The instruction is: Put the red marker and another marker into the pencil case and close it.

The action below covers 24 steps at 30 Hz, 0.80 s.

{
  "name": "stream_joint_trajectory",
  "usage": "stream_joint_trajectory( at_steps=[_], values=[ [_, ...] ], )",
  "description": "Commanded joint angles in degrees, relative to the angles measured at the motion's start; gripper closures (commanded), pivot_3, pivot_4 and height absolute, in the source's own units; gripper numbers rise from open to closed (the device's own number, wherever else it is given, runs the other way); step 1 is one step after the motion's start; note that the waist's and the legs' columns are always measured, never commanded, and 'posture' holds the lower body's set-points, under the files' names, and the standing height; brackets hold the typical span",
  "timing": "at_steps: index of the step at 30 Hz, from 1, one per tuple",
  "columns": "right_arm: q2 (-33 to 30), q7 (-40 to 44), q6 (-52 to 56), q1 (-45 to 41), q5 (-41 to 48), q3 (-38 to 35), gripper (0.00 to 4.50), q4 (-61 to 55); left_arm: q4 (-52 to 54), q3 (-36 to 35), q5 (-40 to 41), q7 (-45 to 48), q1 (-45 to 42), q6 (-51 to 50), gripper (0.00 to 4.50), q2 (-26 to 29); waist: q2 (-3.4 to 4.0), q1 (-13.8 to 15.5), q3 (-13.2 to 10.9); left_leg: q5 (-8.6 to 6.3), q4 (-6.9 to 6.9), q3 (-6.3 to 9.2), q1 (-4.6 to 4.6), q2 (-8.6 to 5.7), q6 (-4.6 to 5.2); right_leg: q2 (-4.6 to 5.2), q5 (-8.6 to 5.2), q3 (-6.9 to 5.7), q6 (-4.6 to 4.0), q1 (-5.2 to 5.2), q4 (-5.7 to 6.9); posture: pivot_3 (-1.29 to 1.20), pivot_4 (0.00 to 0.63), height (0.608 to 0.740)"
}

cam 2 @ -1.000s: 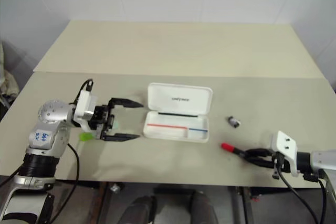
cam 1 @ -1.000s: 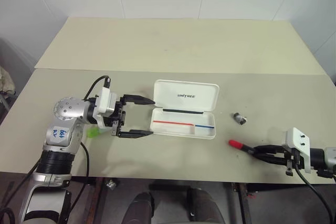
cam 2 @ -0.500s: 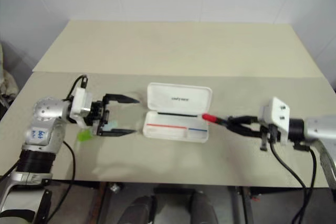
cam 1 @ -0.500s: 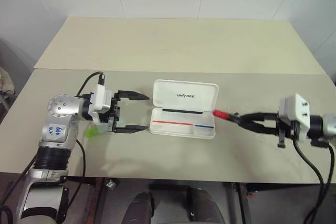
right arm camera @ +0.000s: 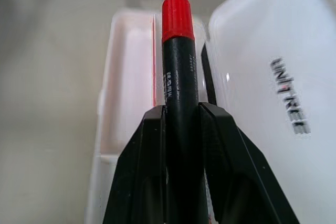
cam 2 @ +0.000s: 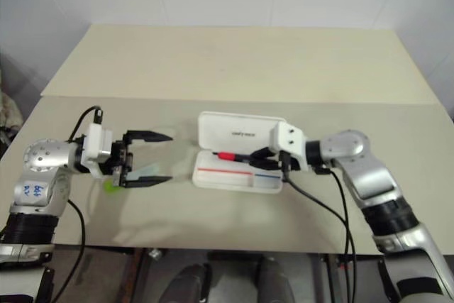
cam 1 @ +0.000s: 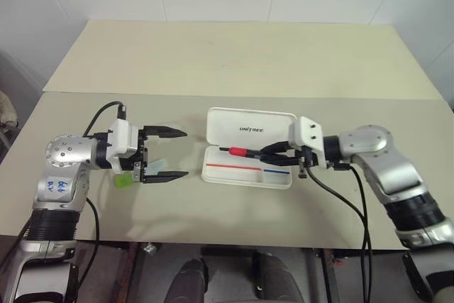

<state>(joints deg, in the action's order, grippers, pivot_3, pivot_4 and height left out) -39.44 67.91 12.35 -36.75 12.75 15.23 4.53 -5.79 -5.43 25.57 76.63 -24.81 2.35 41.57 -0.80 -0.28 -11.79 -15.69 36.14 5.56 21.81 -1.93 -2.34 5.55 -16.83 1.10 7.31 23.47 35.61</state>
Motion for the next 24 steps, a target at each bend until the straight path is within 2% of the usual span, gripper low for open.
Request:
stream_joint_trajectory(
  at_steps=[1,10,15,20,24],
  values=[
    [2.07,1.16,-3.82,-3.63,-2.6,0.73,3.91,4.76,3.89,-3.29,1.49,-1.15,2.15,-0.95,0.0,2.24,0.0,-0.02,0.0,0.04,0.04,0.0,0.13,0.01,-0.06,-0.01,0.0,0.0,0.0,0.14,0.06,0.0,0.15,0.74],
    [5.22,3.77,-6.3,-5.65,-6.59,2.47,3.91,10.24,8.22,-5.58,2.03,-3.52,6.42,-2.64,0.0,3.01,0.0,-0.11,0.0,0.04,0.08,0.02,0.28,0.01,-0.06,-0.02,-0.01,-0.01,-0.03,0.29,0.16,0.0,0.15,0.74],
    [7.35,1.14,-8.73,-7.15,-5.59,-0.68,3.91,10.56,9.09,-6.04,2.28,-4.19,7.25,-3.0,0.0,3.35,0.0,-0.32,0.0,0.03,0.1,0.03,0.27,0.02,-0.05,-0.03,0.0,-0.01,-0.05,0.29,0.21,0.0,0.15,0.74],
    [7.21,2.54,-7.3,-6.97,-2.65,-3.02,3.91,6.42,8.76,-7.14,1.94,-4.28,7.69,-2.51,0.0,3.95,0.0,-0.51,0.0,0.04,0.1,0.05,0.27,0.03,-0.05,-0.04,0.01,-0.02,-0.06,0.31,0.26,0.0,0.15,0.74],
    [5.54,5.07,-7.08,-5.3,-3.39,-1.96,2.6,6.66,9.4,-7.05,1.81,-5.1,7.41,-2.94,0.0,3.92,0.0,-0.52,0.0,0.04,0.09,0.06,0.27,0.02,-0.05,-0.03,0.01,-0.02,-0.06,0.31,0.24,0.0,0.15,0.74]
  ],
)
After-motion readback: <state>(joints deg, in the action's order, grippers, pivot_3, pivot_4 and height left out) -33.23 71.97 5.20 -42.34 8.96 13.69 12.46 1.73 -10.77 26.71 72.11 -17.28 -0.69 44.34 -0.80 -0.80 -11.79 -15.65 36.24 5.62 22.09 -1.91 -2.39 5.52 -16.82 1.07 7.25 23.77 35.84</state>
